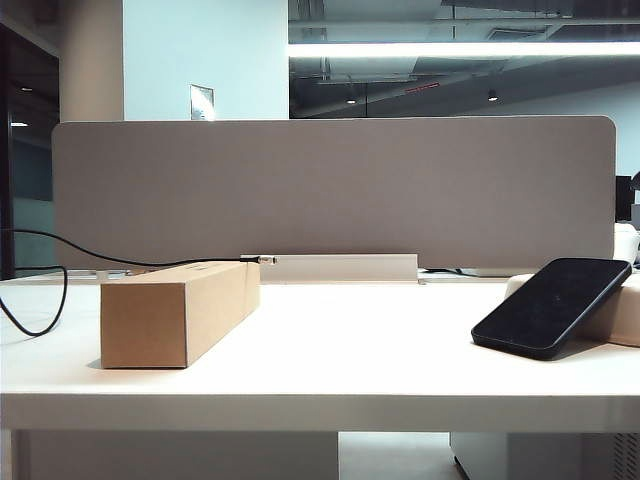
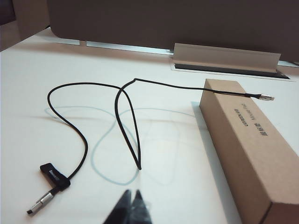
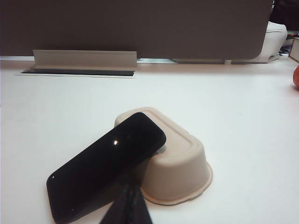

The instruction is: Pick up the charging cable and the phone, plug the charging cable into the charging port on the phone, and finally place them back on the table.

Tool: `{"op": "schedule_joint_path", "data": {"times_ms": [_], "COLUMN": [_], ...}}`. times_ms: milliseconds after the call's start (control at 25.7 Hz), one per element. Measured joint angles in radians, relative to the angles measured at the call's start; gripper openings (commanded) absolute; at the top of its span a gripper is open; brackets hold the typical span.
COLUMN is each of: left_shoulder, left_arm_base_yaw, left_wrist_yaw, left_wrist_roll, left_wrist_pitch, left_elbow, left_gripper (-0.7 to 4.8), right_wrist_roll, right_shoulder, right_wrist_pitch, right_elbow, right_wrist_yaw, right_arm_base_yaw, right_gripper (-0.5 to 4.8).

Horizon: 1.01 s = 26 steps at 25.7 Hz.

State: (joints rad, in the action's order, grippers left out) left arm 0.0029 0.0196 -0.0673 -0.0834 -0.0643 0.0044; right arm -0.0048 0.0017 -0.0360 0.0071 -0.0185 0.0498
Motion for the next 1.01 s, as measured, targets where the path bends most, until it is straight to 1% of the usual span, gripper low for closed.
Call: {"op": "schedule_joint_path", "data": {"times_ms": [740,857,1013], "left_shoulder": [0.000,0.000,0.000], "left_arm_base_yaw": [0.000,0.000,0.000], "left_wrist_yaw": [0.000,-0.002,-0.003], "left_wrist_roll": [0.000,-0.003,-0.048], "left_wrist_pitch": [0.000,0.000,0.000], "left_elbow": [0.000,0.000,0.000], "left_gripper": [-0.05,-0.06,-0.06], "right_wrist_roll": [0.002,0.057,0.099], "right_shoulder": [0.000,0.000,0.000], "right_wrist_pitch": [0.000,0.000,0.000], "right_elbow": [0.000,0.000,0.005], "right_wrist_yaw": [0.000,0.000,0.000], "right_arm_base_yaw": [0.000,0.000,0.000], "right_gripper": [-0.01,-0.01,-0.01]}}
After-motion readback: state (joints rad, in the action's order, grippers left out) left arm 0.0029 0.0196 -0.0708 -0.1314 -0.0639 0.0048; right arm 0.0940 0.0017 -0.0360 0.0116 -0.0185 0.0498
